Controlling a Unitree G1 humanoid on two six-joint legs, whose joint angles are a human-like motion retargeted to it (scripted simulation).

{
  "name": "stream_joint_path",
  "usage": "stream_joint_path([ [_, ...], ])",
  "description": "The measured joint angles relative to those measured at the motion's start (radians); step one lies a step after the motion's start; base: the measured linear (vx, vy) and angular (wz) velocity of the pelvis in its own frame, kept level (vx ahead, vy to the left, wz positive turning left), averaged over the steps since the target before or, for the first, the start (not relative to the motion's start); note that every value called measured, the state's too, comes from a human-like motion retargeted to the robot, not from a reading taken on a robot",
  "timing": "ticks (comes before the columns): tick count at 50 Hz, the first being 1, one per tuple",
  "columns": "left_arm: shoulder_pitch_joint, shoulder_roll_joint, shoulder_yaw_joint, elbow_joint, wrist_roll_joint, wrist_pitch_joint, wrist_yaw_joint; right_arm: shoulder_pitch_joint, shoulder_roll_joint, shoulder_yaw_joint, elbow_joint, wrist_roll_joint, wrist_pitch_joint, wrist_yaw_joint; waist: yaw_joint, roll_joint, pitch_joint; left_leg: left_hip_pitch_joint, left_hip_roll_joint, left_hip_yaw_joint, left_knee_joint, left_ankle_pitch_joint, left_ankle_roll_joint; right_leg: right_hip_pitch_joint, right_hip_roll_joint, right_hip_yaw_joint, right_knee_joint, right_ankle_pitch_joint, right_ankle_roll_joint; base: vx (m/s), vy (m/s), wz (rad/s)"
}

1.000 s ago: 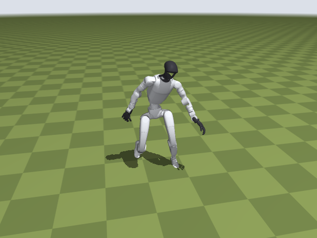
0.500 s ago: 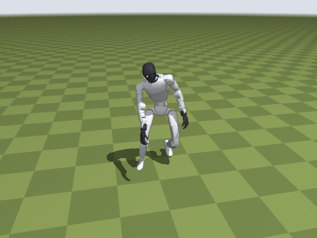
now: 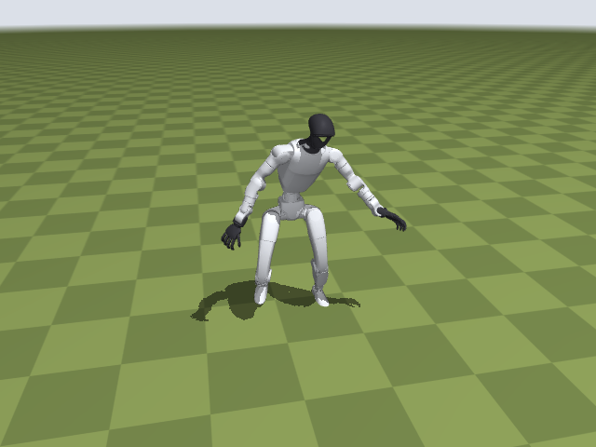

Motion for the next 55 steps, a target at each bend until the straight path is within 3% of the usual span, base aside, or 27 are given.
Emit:
stream_joint_path([
  [5, 0.176, -0.185, 0.006, -0.03, -0.063, -0.061, -0.196, -0.162, -0.047, 0.044, 0.022, -0.066, 0.015, 0.255, -0.104, 0.116, 0.0, 0.151, 0.071, 0.027, -0.123, 0.078, -0.053, -0.144, 0.095, 0.007, -0.373, 0.025, 0.106, 0.85, -0.06, -0.13],
  [8, 0.329, -0.312, -0.054, -0.11, 0.111, -0.12, -0.345, -0.249, -0.102, 0.055, -0.031, -0.071, -0.011, 0.353, -0.21, 0.199, 0.0, 0.195, 0.071, 0.013, -0.067, 0.111, -0.066, -0.127, 0.092, 0.022, -0.772, 0.179, 0.167, 0.97, -0.04, 0.19],
  [10, 0.422, -0.402, -0.077, -0.176, 0.244, -0.143, -0.415, -0.296, -0.153, 0.065, -0.085, -0.079, -0.036, 0.352, -0.288, 0.264, 0.0, 0.202, 0.067, 0.003, 0.034, 0.124, -0.059, -0.104, 0.081, 0.06, -0.902, 0.31, 0.176, 1.05, -0.03, 0.37],
  [12, 0.49, -0.489, -0.122, -0.237, 0.325, -0.14, -0.414, -0.355, -0.205, 0.085, -0.136, -0.105, -0.064, 0.267, -0.348, 0.359, 0.0, 0.172, 0.105, 0.01, 0.188, 0.15, -0.033, -0.122, 0.09, 0.065, -0.739, 0.204, 0.146, 1.05, -0.02, 0.19],
  [15, 0.542, -0.642, -0.25, -0.301, 0.397, -0.114, -0.277, -0.479, -0.245, 0.103, -0.144, -0.178, -0.072, 0.013, -0.431, 0.488, 0.0, 0.072, 0.136, 0.05, 0.449, 0.23, 0.041, -0.149, 0.066, 0.047, -0.499, 0.033, 0.16, 0.98, 0.02, -0.04],
  [17, 0.532, -0.741, -0.347, -0.329, 0.454, -0.097, -0.192, -0.569, -0.211, 0.043, -0.102, -0.153, -0.038, -0.168, -0.448, 0.551, 0.0, -0.008, 0.074, 0.07, 0.566, 0.189, 0.049, -0.161, 0.06, 0.069, -0.443, -0.02, 0.145, 0.85, 0.11, -0.74],
  [20, 0.451, -0.796, -0.481, -0.404, 0.512, -0.093, -0.202, -0.649, -0.1, -0.147, -0.073, 0.17, -0.046, -0.395, -0.423, 0.596, 0.0, -0.12, -0.007, 0.164, 0.625, 0.083, 0.038, -0.147, 0.06, 0.128, -0.451, -0.055, 0.099, 0.76, 0.18, -1.0],
  [22, 0.392, -0.799, -0.492, -0.465, 0.574, -0.115, -0.254, -0.642, -0.007, -0.283, -0.072, 0.389, -0.098, -0.433, -0.403, 0.574, 0.0, -0.198, 0.003, 0.262, 0.641, 0.044, 0.027, -0.14, 0.027, 0.154, -0.408, -0.067, 0.094, 0.75, 0.22, -0.46],
  [25, 0.305, -0.788, -0.478, -0.561, 0.574, -0.147, -0.312, -0.601, 0.075, -0.279, -0.016, 0.525, -0.076, -0.317, -0.388, 0.529, 0.0, -0.276, -0.025, 0.281, 0.512, 0.037, 0.028, -0.018, -0.018, 0.155, -0.505, -0.001, 0.088, 0.75, 0.23, 0.22],
  [30, 0.185, -0.728, -0.448, -0.712, 0.377, -0.2, -0.336, -0.453, 0.078, 0.018, -0.056, 0.083, -0.062, 0.084, -0.286, 0.338, 0.0, -0.362, -0.082, 0.187, 0.136, 0.119, 0.043, 0.12, -0.157, 0.147, -0.502, 0.067, 0.119, 0.81, 0.17, 0.35],
  [32, 0.149, -0.694, -0.469, -0.749, 0.274, -0.193, -0.345, -0.377, 0.081, 0.053, -0.102, -0.011, -0.052, 0.183, -0.216, 0.252, 0.0, -0.333, -0.087, 0.126, -0.094, 0.241, 0.039, 0.148, -0.195, 0.159, -0.434, 0.073, 0.1, 0.91, 0.14, 0.02],
  [34, 0.112, -0.654, -0.508, -0.776, 0.226, -0.18, -0.36, -0.301, 0.095, 0.05, -0.121, -0.017, -0.027, 0.249, -0.146, 0.177, 0.0, -0.312, -0.098, 0.058, -0.154, 0.351, 0.011, 0.174, -0.218, 0.167, -0.334, 0.056, 0.058, 0.99, 0.13, 0.11],
  [35, 0.09, -0.632, -0.531, -0.788, 0.219, -0.173, -0.37, -0.265, 0.101, 0.041, -0.123, -0.002, -0.011, 0.272, -0.116, 0.137, 0.0, -0.31, -0.116, 0.039, -0.108, 0.348, 0.003, 0.186, -0.237, 0.17, -0.278, 0.046, 0.036, 1.02, 0.12, 0.46],
  [37, 0.037, -0.588, -0.582, -0.788, 0.252, -0.17, -0.383, -0.202, 0.113, 0.021, -0.104, 0.037, 0.0, 0.245, -0.069, 0.066, 0.0, -0.314, -0.146, 0.049, 0.057, 0.213, 0.009, 0.197, -0.247, 0.192, -0.153, 0.039, 0.015, 1.01, 0.08, 0.69],
  [40, -0.029, -0.527, -0.666, -0.721, 0.337, -0.162, -0.375, -0.139, 0.139, 0.016, -0.055, 0.031, -0.016, 0.096, -0.005, 0.014, 0.0, -0.312, -0.145, 0.028, 0.216, 0.069, 0.035, 0.172, -0.128, 0.248, 0.009, -0.007, 0.058, 0.9, -0.01, 0.67],
  [43, -0.019, -0.452, -0.663, -0.581, 0.395, -0.114, -0.335, -0.152, 0.131, 0.042, -0.034, -0.071, -0.006, -0.062, 0.014, 0.035, 0.0, -0.243, -0.098, 0.007, 0.227, 0.015, 0.062, 0.109, -0.134, 0.104, 0.067, -0.081, 0.017, 0.78, -0.07, 0.06],
  [45, 0.038, -0.392, -0.603, -0.462, 0.417, -0.072, -0.311, -0.181, 0.121, 0.04, -0.066, -0.121, 0.003, -0.108, -0.005, 0.067, 0.0, -0.164, -0.047, 0.01, 0.183, 0.009, 0.061, 0.073, -0.1, 0.039, 0.03, -0.092, 0.019, 0.77, -0.1, -0.39],
  [50, 0.29, -0.267, -0.318, -0.121, 0.34, -0.032, -0.237, -0.295, 0.065, 0.037, -0.294, -0.113, -0.076, 0.019, -0.122, 0.162, -0.009, 0.104, 0.065, 0.095, -0.054, 0.066, 0.005, -0.025, -0.003, -0.003, -0.253, -0.06, 0.086, 0.83, -0.08, -0.84],
  [53, 0.509, -0.241, -0.089, 0.009, 0.273, -0.036, -0.222, -0.362, 0.015, 0.08, -0.479, -0.108, -0.108, 0.071, -0.222, 0.237, -0.032, 0.222, 0.102, 0.151, -0.129, 0.112, -0.013, -0.057, 0.058, 0.026, -0.544, 0.011, 0.144, 0.93, -0.04, -0.93],
  [55, 0.678, -0.246, 0.034, 0.023, 0.242, -0.044, -0.222, -0.411, -0.042, 0.134, -0.61, -0.109, -0.119, 0.071, -0.298, 0.282, -0.031, 0.265, 0.106, 0.176, -0.09, 0.135, -0.006, -0.043, 0.093, 0.097, -0.769, 0.157, 0.178, 0.97, -0.02, -0.63],
])
